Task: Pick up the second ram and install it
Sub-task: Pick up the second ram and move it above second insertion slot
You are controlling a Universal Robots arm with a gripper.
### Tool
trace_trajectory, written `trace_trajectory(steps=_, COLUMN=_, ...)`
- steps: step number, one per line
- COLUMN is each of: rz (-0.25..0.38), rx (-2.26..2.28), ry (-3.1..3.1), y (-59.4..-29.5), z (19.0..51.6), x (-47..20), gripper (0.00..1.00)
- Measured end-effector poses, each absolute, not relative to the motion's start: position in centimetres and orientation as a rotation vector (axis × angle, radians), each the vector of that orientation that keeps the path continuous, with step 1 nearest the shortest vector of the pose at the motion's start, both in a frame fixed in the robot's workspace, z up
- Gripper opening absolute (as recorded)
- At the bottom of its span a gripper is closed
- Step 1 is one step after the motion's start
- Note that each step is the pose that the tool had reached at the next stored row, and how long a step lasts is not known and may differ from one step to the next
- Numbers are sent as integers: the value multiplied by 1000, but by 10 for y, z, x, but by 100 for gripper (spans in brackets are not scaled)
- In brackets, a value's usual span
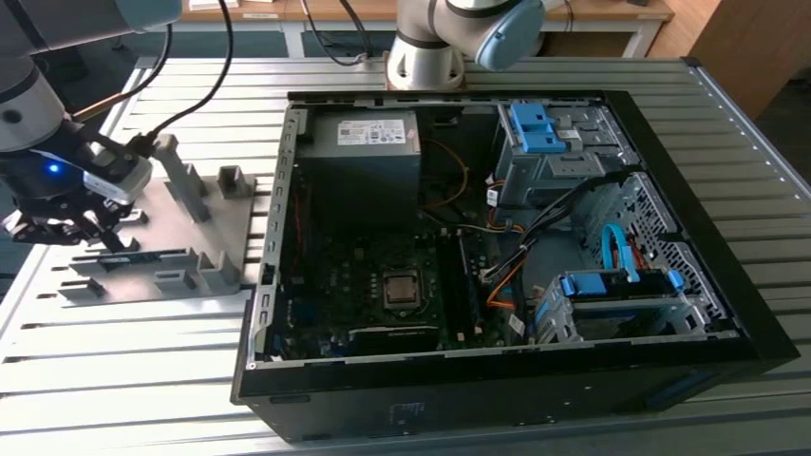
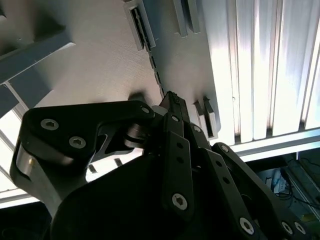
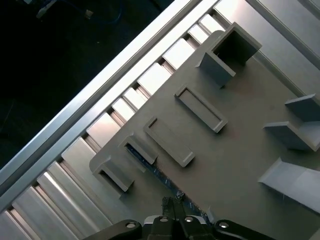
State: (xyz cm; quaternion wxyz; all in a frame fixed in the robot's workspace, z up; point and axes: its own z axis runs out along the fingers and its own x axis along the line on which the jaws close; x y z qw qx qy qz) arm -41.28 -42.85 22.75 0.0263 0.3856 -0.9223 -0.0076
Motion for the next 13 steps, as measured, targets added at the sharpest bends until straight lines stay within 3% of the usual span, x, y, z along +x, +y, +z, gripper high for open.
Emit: trace_trajectory(steps=13, rz=-19, rx=1334, ry=-2785, y=-429, z=228, x=-413, gripper=10)
